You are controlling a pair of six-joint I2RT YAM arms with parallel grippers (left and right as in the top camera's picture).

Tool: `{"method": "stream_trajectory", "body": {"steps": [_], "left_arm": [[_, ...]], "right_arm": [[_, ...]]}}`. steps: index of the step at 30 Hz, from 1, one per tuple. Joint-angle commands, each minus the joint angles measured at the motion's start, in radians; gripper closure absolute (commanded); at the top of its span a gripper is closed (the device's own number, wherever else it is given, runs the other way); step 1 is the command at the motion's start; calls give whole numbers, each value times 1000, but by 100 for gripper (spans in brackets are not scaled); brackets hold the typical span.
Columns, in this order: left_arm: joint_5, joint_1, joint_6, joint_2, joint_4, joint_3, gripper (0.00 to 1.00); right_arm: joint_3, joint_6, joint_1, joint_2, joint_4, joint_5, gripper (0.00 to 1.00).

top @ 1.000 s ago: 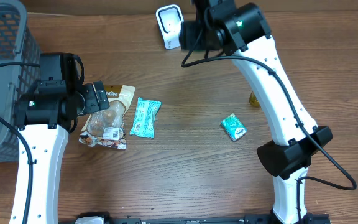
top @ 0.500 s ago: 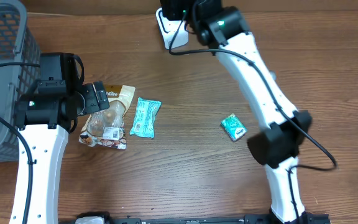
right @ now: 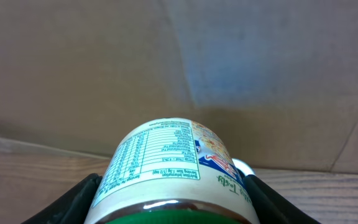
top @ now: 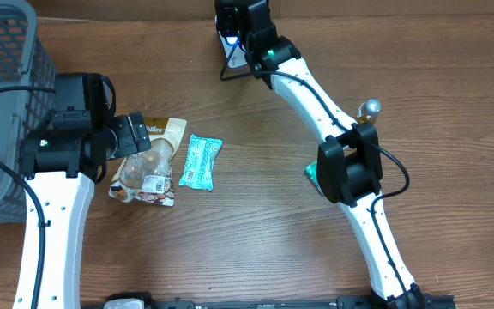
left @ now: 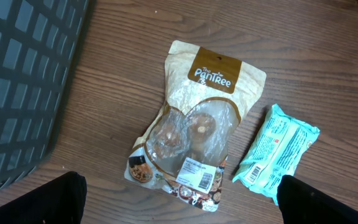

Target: Scan the item barcode

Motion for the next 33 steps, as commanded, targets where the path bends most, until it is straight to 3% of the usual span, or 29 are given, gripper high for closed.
{"method": "stream_trajectory", "body": {"steps": [1,22,29,33], "left_arm": [[1,-2,-11,3,2,14,0],[1,-2,-11,3,2,14,1],[0,-2,-11,3,2,14,0],[0,-2,-11,3,2,14,0]], "right_arm": [[9,-4,-19,24,53,18,52],[16,-5,-30,56,320,19,65],[16,-65,-31,-43,201,18,64],[16,-110,-31,-154,4,18,66]]}}
